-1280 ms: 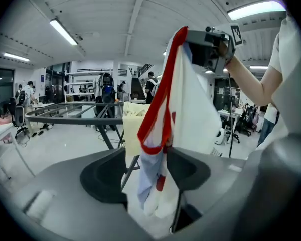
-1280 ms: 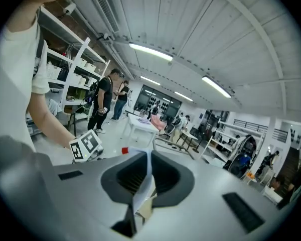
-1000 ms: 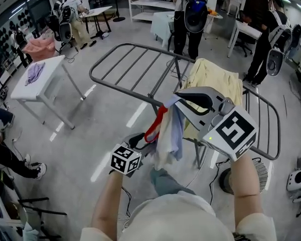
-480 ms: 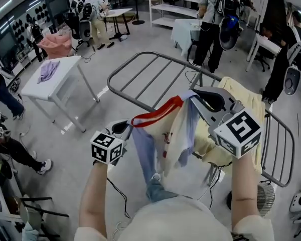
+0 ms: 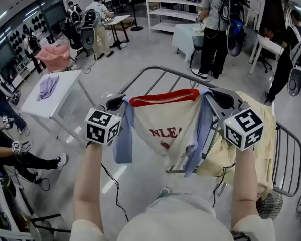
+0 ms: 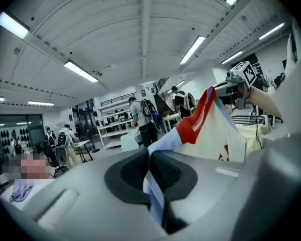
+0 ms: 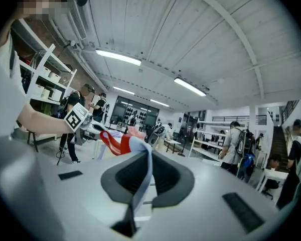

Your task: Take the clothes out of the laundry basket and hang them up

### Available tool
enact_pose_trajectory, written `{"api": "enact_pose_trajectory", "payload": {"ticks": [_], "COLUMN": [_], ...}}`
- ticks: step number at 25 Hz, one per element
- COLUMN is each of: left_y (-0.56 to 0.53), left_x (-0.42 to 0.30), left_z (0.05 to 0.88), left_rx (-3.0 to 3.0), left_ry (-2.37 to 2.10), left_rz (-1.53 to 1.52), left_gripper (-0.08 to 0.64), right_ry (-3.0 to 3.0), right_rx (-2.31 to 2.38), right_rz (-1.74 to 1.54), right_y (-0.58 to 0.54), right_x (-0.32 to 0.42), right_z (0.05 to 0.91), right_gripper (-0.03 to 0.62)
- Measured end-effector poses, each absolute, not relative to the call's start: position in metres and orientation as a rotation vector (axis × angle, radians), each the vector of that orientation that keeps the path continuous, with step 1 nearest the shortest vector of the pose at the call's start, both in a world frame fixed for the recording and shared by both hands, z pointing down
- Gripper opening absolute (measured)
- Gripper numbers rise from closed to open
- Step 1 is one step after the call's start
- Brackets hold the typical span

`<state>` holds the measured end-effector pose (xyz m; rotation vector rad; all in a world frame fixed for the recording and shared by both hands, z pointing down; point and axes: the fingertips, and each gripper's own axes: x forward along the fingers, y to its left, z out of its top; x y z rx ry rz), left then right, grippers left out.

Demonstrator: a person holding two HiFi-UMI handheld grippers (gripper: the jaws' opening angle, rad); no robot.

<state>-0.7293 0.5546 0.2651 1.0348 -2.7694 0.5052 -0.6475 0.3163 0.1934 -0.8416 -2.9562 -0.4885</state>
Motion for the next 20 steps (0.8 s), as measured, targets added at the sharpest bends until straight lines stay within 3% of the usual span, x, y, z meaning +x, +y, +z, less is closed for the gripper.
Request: {"api": "enact_pose_trajectory", "payload": {"ticks": [20], "left_y": [0.489], "left_x": [-0.941], "left_z": [0.223], "left_rx": [1.097], "left_ry": [-2.798], "left_rz": [0.686], "left_gripper": [0.014], "right_ry": [-2.949], "right_rx": [-0.301], "right_rz": [-0.535], "right_y": [0.258], "right_x": [-0.789], "right_z": [0.217], "right_gripper": [0.023]}}
